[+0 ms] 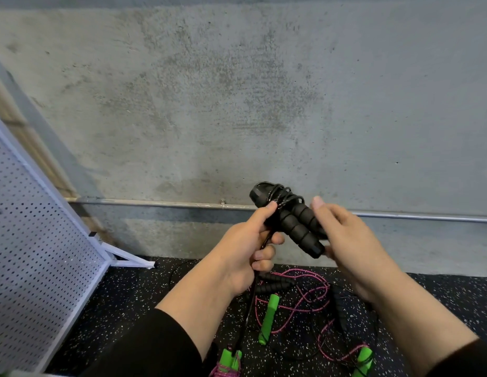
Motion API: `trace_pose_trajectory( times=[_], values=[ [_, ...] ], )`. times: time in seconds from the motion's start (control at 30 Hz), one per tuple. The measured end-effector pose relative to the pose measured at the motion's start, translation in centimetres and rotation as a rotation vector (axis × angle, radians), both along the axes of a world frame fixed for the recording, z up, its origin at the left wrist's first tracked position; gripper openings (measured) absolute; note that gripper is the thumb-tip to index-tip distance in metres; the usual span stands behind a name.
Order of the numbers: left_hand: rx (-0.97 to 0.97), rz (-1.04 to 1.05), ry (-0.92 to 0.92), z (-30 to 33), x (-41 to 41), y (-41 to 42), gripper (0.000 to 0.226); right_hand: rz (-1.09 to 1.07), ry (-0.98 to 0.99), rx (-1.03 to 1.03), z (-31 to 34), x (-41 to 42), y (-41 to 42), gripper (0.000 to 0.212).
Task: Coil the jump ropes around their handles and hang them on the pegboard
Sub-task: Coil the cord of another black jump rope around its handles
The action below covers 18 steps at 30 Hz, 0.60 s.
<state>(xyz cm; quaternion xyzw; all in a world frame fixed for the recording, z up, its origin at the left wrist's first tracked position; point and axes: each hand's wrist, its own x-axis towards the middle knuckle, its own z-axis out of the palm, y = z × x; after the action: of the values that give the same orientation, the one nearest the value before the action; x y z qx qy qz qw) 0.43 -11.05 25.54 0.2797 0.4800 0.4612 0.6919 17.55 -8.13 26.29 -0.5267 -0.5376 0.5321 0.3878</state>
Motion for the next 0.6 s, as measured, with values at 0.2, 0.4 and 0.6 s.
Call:
trace_pose_trajectory(
  times=[0.2, 0.4, 0.6],
  values=[
    [0.089, -0.134, 0.139, 0.4, 0.4, -0.4, 0.031, 0.149, 0.235, -0.402, 0.9, 0.9, -0.1, 0.066],
    [0.041, -0.141, 0.211, 0.2, 0.2, -0.3, 0.040, 0.080, 0.143, -0.215, 0.6, 1.1, 0.4, 0.040],
    [0.003, -0.138, 0.218, 0.2, -0.1, -0.4, 0.063, 0.059, -0.163, 0.221, 0.8, 1.1, 0.5, 0.007]
  ],
)
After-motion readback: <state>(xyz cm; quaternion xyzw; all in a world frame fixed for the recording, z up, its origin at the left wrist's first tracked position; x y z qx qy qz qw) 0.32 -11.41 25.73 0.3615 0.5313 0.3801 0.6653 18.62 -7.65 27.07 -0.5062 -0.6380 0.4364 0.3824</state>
